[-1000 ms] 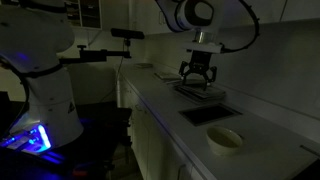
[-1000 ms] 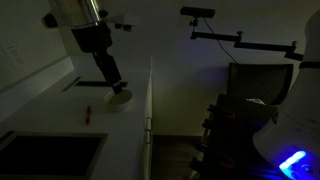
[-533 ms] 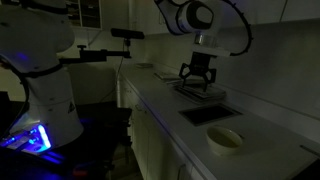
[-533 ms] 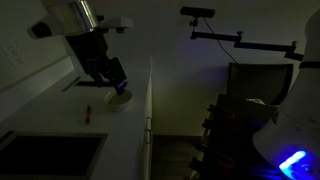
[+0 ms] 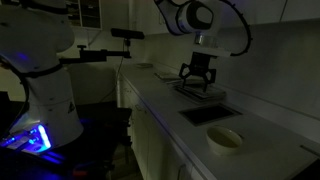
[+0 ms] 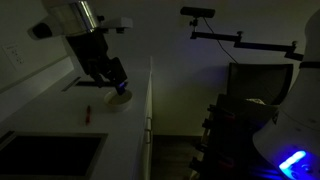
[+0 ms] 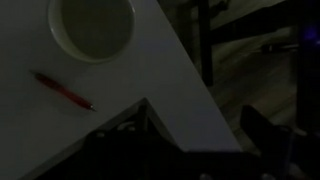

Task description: Put the pen in the bowl

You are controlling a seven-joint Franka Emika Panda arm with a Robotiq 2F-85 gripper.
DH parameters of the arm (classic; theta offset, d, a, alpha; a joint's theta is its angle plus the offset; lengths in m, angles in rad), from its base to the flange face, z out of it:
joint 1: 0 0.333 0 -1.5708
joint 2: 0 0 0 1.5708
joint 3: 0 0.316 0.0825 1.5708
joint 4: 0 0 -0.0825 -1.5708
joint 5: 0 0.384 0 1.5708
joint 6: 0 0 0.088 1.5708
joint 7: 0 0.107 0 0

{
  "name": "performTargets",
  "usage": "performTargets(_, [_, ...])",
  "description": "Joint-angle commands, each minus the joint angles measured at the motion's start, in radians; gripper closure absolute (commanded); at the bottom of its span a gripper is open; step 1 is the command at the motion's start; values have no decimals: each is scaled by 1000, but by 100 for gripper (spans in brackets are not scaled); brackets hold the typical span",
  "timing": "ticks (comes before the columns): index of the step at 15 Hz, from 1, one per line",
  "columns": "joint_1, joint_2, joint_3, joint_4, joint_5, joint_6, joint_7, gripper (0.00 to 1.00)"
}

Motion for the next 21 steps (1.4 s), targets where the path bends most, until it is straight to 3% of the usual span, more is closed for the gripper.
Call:
performTargets(1, [-19, 27, 21, 20, 23, -14, -129, 0])
performTargets(8, [-42, 165, 11, 94, -143, 127, -454, 0])
performTargets(14, [-130, 418, 48, 326, -103, 229, -863, 0])
performTargets(18, [-131, 571, 57, 494, -89, 176, -989, 0])
performTargets(21, [-102, 662, 51, 606, -86, 134, -967, 0])
